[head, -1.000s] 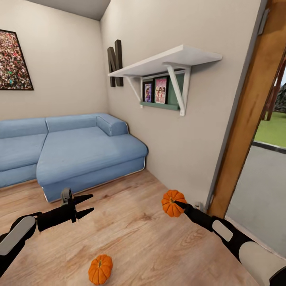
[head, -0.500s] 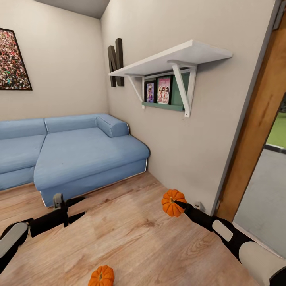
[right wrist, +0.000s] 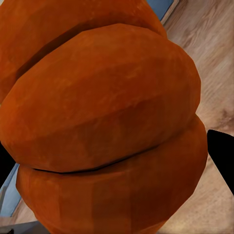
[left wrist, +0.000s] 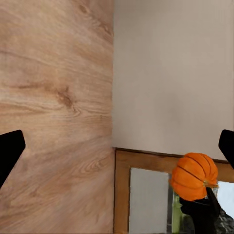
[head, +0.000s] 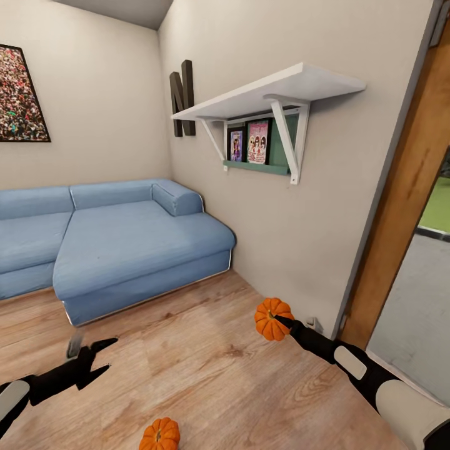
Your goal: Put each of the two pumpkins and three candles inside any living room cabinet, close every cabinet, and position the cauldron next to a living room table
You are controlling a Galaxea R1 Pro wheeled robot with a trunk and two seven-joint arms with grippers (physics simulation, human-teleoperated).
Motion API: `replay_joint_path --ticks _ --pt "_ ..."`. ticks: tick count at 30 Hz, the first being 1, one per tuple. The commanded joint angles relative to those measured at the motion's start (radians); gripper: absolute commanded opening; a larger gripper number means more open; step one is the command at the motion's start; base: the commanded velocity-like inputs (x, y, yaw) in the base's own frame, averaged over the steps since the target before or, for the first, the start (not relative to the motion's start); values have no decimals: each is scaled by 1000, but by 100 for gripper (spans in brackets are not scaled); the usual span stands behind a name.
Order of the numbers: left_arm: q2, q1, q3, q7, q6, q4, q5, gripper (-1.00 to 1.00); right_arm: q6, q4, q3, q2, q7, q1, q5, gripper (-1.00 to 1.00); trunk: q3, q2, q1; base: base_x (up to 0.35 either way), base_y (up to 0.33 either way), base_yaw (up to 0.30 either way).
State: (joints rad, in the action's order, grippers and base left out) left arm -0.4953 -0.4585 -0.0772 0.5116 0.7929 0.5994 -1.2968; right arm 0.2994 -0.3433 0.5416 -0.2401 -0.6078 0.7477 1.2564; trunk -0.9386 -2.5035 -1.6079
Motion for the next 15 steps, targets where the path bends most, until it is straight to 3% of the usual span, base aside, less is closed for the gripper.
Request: replay_joint_path --ticks 1,2,6,15 --pt "-1 -1 -4 -9 -11 -8 -2 100 5 0 4 -1 1 1 11 -100 -1 0 0 0 0 0" --pt "2 -1 -4 -47 -35 -26 3 100 5 0 4 -1 1 1 11 -100 -1 0 0 0 0 0" --pt "9 -1 -7 -97 -71 -41 8 100 9 1 4 -2 -1 1 11 -100 -1 0 0 0 0 0" --pt "32 0 -21 -110 -152 -104 12 100 8 1 5 0 1 1 11 -100 -1 0 0 0 0 0"
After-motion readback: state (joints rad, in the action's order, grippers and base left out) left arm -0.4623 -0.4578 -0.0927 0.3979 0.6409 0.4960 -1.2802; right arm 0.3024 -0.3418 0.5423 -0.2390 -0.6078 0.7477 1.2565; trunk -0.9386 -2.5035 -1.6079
